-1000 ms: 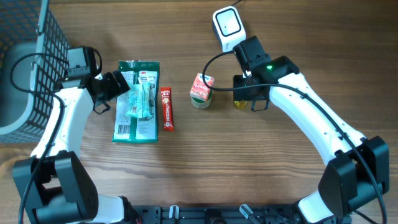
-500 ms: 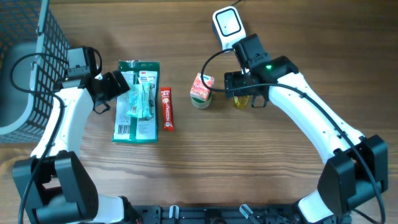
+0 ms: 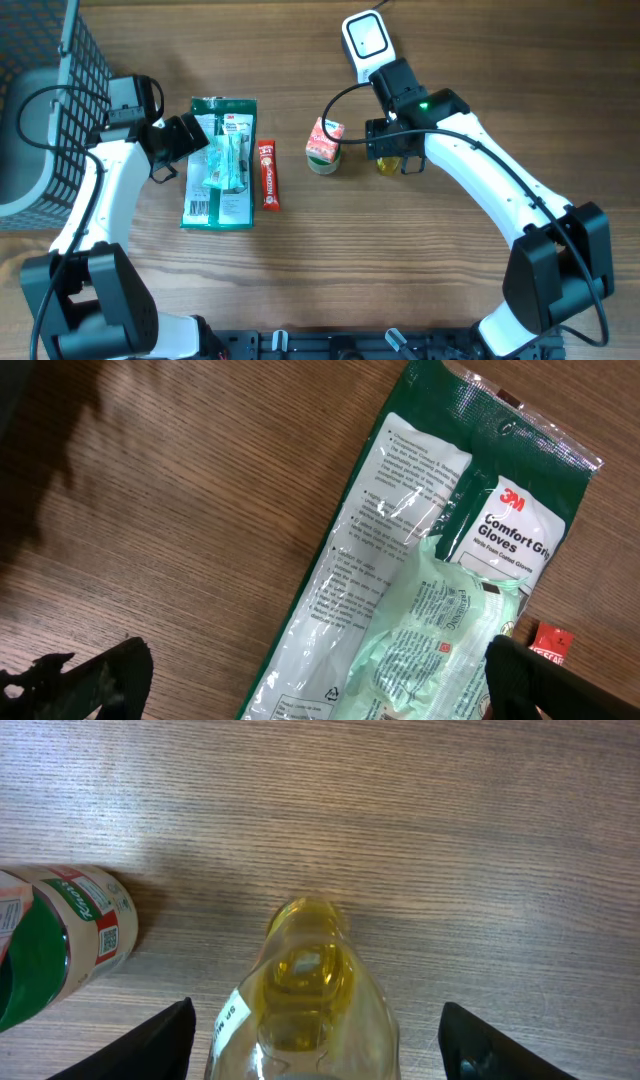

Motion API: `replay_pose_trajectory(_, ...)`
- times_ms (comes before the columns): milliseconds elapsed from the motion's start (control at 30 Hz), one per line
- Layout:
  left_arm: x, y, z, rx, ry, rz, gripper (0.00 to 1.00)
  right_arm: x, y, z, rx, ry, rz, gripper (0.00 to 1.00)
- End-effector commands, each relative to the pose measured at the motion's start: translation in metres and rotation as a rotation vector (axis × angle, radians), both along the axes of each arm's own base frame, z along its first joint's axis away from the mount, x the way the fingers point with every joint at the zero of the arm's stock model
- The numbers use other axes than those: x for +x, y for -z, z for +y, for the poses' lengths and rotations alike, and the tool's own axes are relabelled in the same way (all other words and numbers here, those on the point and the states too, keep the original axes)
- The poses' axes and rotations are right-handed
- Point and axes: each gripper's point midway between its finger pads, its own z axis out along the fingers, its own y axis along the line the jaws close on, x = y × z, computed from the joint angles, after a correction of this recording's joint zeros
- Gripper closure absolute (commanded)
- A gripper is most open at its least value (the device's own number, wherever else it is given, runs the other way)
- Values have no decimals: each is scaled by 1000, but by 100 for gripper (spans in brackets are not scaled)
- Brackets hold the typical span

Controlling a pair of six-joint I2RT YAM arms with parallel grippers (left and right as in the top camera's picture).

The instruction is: Scan the item barcode

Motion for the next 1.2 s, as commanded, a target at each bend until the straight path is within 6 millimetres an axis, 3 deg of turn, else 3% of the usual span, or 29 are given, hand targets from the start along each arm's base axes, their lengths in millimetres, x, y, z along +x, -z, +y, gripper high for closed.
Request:
replay_pose_trajectory(0, 4, -11, 1, -4, -5, -35, 0, 3, 5, -1, -14, 14, 0, 16)
replay_pose_trajectory(67, 4, -11, 1, -4, -5, -35, 0, 4, 4, -2, -6, 35, -3, 12)
replay_pose_trajectory(133, 4, -11, 1, -4, -5, -35, 0, 5, 4, -2, 0, 44, -10, 0)
replay_pose_trajectory(333, 4, -11, 1, -4, -5, -35, 0, 17, -3, 6, 35, 40, -59, 1)
replay_pose_trajectory(467, 4, -11, 1, -4, -5, -35, 0, 19, -14, 4, 34, 46, -57, 7)
replay_pose_trajectory(600, 4, -11, 1, -4, -5, -35, 0, 19, -14, 4, 28, 36, -55, 0)
replay_pose_trajectory(733, 4, -11, 1, -4, -5, -35, 0, 22, -15, 8, 53, 35, -68, 0)
replay_pose_trajectory(767, 4, -11, 1, -4, -5, -35, 0, 21, -15, 8, 54, 41, -64, 2)
replay_pose_trajectory(833, 4, -11, 1, -4, -5, -35, 0, 18, -13, 6, 57, 67, -50, 24)
replay_pose_trajectory(867, 4, -11, 1, -4, -5, -35, 0, 16, -12, 6, 54, 71, -43, 27)
replay_pose_trajectory(1033, 4, -11, 1, -4, -5, -35, 0, 8, 2, 2, 43, 84, -13, 27)
replay_pose_trajectory(1167, 4, -11, 1, -4, -5, -35, 0, 11, 2, 3, 49, 83, -24, 35)
